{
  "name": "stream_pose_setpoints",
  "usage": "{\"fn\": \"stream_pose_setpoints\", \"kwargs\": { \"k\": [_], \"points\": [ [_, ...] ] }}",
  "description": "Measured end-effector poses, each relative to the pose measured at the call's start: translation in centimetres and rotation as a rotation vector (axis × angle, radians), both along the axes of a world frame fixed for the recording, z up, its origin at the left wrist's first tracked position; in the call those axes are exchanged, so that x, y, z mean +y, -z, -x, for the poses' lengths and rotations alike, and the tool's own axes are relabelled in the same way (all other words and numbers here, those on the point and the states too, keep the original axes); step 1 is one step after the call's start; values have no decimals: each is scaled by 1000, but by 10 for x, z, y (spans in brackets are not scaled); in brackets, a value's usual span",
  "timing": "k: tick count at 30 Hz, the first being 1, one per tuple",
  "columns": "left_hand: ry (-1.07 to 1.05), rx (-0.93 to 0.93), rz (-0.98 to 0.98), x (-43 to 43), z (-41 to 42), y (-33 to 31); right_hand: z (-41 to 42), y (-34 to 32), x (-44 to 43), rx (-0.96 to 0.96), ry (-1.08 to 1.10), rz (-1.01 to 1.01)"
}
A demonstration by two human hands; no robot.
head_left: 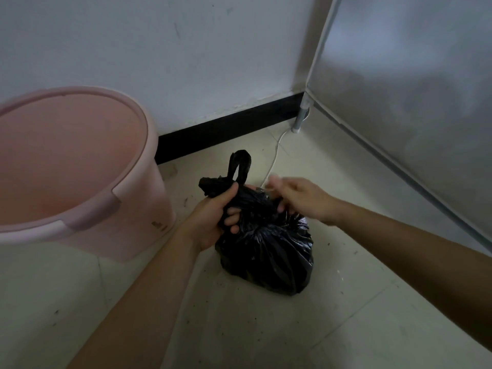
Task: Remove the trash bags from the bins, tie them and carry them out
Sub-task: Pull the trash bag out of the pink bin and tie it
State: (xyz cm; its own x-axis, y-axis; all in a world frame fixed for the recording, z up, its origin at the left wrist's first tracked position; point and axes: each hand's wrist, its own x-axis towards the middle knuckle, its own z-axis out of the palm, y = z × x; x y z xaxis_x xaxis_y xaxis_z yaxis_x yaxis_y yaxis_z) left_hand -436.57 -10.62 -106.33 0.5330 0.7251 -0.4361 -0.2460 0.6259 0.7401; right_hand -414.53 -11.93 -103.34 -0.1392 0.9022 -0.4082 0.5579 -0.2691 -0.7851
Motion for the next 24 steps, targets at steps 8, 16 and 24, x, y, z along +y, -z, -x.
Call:
{"fn": "stream_pose_setpoints", "kwargs": {
  "k": [8,16,24],
  "points": [
    [288,27,-27,0,-6,-18,17,-33,33,377,247,94],
    [103,-303,86,-2,8,-8,14,-26,22,620,436,19],
    [-46,-248,96,-2,-1,-7,6,-46,15,737,447,-142]
  ]
}}
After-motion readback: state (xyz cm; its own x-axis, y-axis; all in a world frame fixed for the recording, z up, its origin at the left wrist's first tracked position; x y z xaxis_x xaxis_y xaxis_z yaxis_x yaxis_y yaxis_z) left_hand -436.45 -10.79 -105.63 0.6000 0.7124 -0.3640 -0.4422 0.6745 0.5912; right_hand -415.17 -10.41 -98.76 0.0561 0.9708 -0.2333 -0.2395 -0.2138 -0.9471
